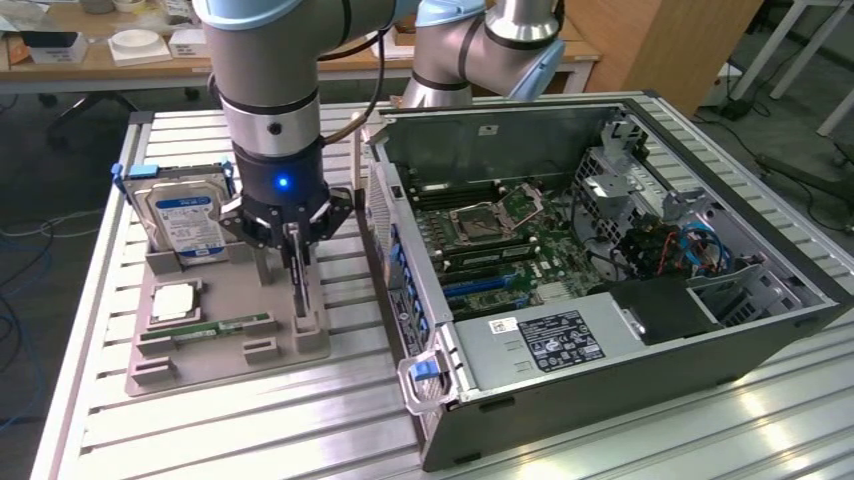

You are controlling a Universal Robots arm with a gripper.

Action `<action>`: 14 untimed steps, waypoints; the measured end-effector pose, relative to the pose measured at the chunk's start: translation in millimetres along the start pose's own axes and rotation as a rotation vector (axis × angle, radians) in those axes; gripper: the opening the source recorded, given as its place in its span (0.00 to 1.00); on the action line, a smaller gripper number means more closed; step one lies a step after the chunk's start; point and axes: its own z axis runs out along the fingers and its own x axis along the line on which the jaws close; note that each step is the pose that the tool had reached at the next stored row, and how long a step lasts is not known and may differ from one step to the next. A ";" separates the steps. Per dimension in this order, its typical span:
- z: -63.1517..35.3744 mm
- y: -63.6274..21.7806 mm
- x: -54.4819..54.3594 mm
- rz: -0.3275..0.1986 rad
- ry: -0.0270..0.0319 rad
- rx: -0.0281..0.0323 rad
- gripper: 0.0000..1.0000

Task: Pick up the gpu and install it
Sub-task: 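Pick up the gpu and move the gpu toward the slot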

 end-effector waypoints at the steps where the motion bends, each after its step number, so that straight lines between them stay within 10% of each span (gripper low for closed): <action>1: 0.0 0.0 0.0 0.000 -0.0001 -0.0002 0.27; 14: -3.1 0.1 0.0 0.000 -0.0001 -0.0014 0.27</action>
